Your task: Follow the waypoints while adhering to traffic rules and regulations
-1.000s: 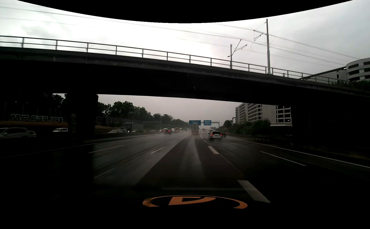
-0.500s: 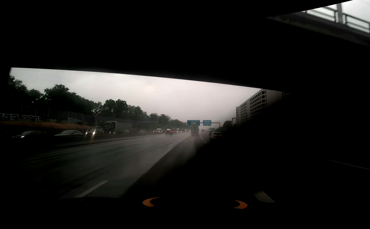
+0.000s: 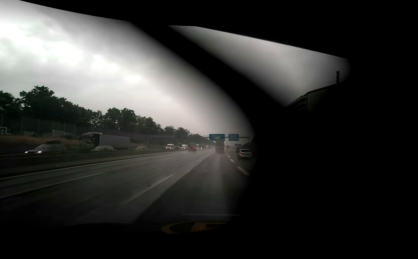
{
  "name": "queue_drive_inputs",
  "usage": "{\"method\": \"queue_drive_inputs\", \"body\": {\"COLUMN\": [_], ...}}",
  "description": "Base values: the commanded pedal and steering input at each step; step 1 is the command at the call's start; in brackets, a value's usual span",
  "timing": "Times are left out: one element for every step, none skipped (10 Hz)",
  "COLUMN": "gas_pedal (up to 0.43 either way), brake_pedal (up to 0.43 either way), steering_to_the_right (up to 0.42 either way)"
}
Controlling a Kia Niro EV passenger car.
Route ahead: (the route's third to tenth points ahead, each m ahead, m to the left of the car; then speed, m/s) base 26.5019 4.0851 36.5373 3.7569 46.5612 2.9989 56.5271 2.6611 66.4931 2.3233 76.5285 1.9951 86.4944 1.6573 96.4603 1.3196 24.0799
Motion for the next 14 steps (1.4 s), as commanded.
{"method": "queue_drive_inputs", "body": {"gas_pedal": [0.138, 0.138, 0.138, 0.138, 0.138, 0.138, 0.138, 0.15, 0.15, 0.15, 0.15, 0.15, 0.15, 0.15], "brake_pedal": [0.0, 0.0, 0.0, 0.0, 0.0, 0.0, 0.0, 0.0, 0.0, 0.0, 0.0, 0.0, 0.0, 0.0], "steering_to_the_right": [0.004, 0.003, 0.003, 0.003, 0.003, 0.003, 0.003, 0.003, 0.003, 0.003, 0.003, 0.004, 0.004, 0.004]}}
